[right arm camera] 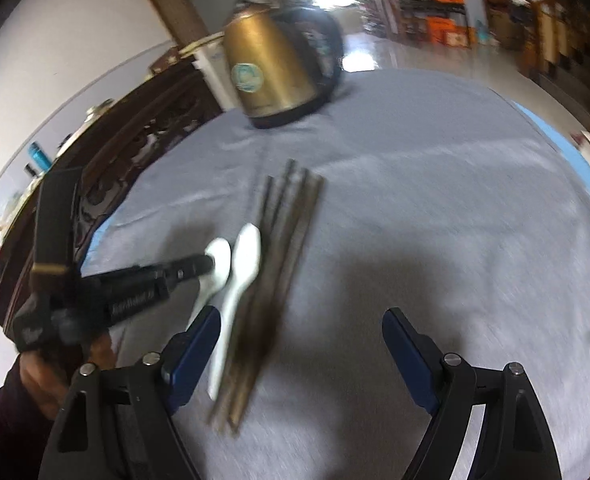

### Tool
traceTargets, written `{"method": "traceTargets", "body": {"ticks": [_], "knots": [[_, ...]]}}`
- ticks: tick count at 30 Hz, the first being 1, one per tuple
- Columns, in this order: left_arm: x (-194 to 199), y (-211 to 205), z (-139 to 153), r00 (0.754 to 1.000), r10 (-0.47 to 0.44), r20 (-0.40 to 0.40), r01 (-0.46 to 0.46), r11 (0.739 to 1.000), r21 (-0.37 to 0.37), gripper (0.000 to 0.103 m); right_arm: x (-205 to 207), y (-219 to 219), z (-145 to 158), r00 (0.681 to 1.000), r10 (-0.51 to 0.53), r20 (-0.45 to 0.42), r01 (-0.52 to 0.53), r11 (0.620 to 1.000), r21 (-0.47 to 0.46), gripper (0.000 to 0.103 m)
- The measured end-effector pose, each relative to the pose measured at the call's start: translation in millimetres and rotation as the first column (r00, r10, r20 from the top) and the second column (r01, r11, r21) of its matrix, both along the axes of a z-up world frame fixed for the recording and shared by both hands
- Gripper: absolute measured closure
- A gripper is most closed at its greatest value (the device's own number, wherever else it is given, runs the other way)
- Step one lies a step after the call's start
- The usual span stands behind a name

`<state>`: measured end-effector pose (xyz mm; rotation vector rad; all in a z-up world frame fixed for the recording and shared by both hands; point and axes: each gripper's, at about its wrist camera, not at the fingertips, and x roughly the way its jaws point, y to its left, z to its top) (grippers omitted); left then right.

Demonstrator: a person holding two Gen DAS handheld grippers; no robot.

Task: Organize utensils
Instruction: 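Reach the left tool to the white spoons and grasp one spoon, then lift the spoon with the left tool over the grey cup while the right tool reaches the other spoon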

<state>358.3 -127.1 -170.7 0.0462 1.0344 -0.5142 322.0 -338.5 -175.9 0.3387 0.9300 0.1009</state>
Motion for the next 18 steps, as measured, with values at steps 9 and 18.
{"method": "traceTargets", "body": {"ticks": [9, 18], "knots": [[-4, 50, 11, 0.996, 0.093, 0.01, -0.092, 0.995, -0.023, 0.101, 60, 49, -13, 0.992, 0.114, -0.048, -0.119, 0.987, -0.106, 0.034], [-22, 70, 30, 0.986, 0.154, 0.057, -0.151, 0.987, -0.057, 0.101, 81, 65, -31, 0.987, 0.099, -0.13, -0.128, 0.963, -0.239, 0.08]]}}
